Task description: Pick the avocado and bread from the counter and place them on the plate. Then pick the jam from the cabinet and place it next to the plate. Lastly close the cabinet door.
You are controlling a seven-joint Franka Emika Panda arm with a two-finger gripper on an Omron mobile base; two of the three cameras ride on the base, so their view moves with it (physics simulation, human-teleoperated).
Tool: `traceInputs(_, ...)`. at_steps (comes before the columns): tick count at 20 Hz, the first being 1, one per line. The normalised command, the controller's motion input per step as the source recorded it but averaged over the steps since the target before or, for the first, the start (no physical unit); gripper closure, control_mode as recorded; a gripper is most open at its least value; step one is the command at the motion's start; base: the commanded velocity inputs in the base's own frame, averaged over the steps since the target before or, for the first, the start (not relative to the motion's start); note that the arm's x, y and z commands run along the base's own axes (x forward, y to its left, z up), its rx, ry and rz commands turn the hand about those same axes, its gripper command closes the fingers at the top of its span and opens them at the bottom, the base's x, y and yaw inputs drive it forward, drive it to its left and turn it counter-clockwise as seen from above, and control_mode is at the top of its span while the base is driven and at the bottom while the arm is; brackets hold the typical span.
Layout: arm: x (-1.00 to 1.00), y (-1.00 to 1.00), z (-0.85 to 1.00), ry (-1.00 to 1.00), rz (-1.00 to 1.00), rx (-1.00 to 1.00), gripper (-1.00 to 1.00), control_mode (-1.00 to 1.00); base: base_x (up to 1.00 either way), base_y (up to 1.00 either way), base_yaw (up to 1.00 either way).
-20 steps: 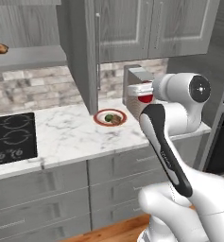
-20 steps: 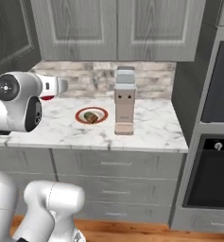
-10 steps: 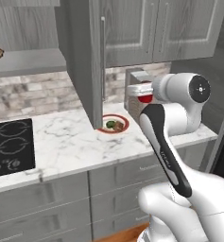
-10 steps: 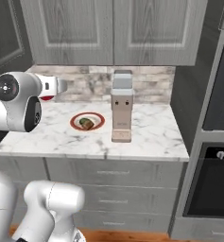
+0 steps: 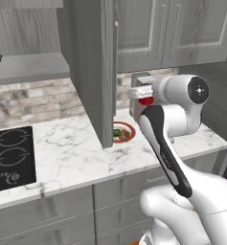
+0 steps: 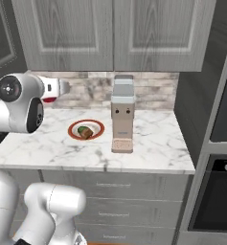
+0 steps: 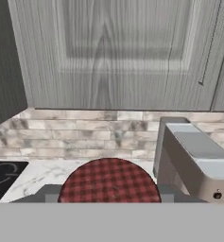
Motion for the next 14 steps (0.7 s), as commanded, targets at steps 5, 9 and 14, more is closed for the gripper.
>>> traceInputs(5, 0.01, 0.2, -0.42, 0.0, 0.04, -0.09, 1.0, -1.0, 0.0, 0.0, 0.0)
traceInputs(9, -0.03, 0.23, -0.45, 0.0, 0.07, -0.08, 1.0, -1.0, 0.0, 0.0, 0.0)
traceInputs(14, 0.0, 0.27, -0.44, 0.0, 0.07, -0.09, 1.0, -1.0, 0.0, 0.0, 0.0)
